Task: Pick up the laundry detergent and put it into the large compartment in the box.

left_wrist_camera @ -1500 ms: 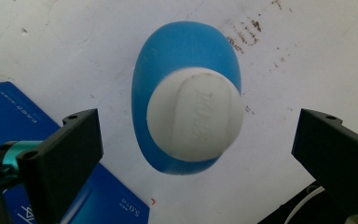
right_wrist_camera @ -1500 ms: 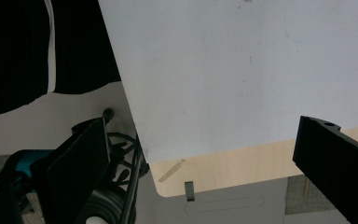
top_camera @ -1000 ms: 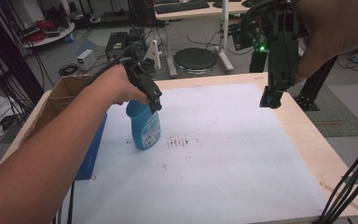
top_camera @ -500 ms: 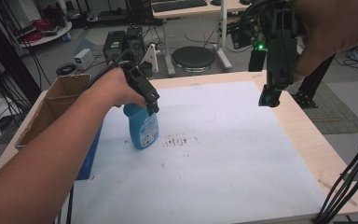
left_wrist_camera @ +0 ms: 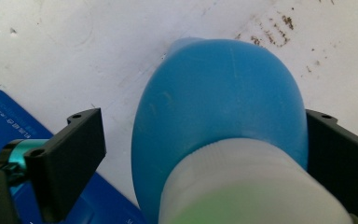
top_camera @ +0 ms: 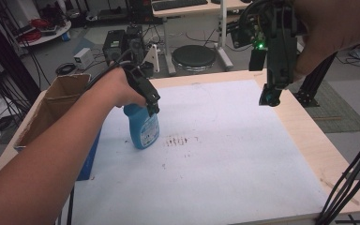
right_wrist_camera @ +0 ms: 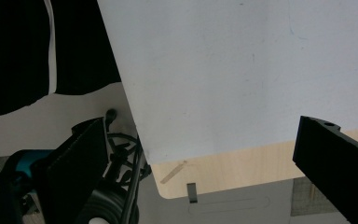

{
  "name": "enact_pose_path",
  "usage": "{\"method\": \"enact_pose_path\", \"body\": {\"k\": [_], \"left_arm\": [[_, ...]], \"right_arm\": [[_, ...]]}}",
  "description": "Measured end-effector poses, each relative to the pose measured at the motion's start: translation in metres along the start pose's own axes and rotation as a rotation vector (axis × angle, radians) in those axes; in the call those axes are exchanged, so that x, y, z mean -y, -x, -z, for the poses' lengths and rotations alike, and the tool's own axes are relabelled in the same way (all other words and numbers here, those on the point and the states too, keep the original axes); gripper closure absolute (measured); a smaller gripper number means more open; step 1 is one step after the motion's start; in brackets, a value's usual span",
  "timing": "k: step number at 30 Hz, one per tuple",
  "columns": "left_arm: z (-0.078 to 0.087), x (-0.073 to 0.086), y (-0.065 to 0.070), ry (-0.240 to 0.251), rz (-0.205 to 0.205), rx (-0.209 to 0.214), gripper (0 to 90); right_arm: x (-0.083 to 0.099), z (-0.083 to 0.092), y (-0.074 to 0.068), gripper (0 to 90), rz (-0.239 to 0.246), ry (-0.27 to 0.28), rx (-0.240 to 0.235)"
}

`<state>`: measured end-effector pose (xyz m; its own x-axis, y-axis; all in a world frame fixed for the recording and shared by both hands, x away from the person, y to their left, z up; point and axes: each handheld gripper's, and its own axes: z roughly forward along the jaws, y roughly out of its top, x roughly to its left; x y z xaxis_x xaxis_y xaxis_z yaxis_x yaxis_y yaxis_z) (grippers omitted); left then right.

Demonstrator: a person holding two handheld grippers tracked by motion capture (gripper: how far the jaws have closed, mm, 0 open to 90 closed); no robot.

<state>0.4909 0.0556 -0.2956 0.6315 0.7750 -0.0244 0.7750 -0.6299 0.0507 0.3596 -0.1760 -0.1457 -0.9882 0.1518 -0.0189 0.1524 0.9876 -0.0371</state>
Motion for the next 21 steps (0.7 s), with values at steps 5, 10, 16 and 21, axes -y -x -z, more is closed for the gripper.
{"method": "enact_pose_path", "body": {"k": [5,10,16,21], "left_arm": [[-0.0004,-0.0005,0.0012,-0.002,-0.001,-0.008,8.4],[-0.0003,-0.0004,0.0010,-0.005,0.002,-0.007,8.4],[-0.0004,-0.0002,0.0016,-0.016,0.001,-0.011,10.1],[-0.0008,0.0001,0.0017,-0.015,0.000,-0.007,10.9]], "right_arm": [[0.0004,0.0003,-0.0001,2.6,0.000,0.006,0.002],[0.0022,-0.0008,0.0004,2.6,-0.005,0.003,-0.001],[0.0026,-0.0013,0.0007,2.6,-0.006,0.003,-0.003],[0.0023,-0.0002,0.0003,2.6,-0.003,0.006,-0.001]]}}
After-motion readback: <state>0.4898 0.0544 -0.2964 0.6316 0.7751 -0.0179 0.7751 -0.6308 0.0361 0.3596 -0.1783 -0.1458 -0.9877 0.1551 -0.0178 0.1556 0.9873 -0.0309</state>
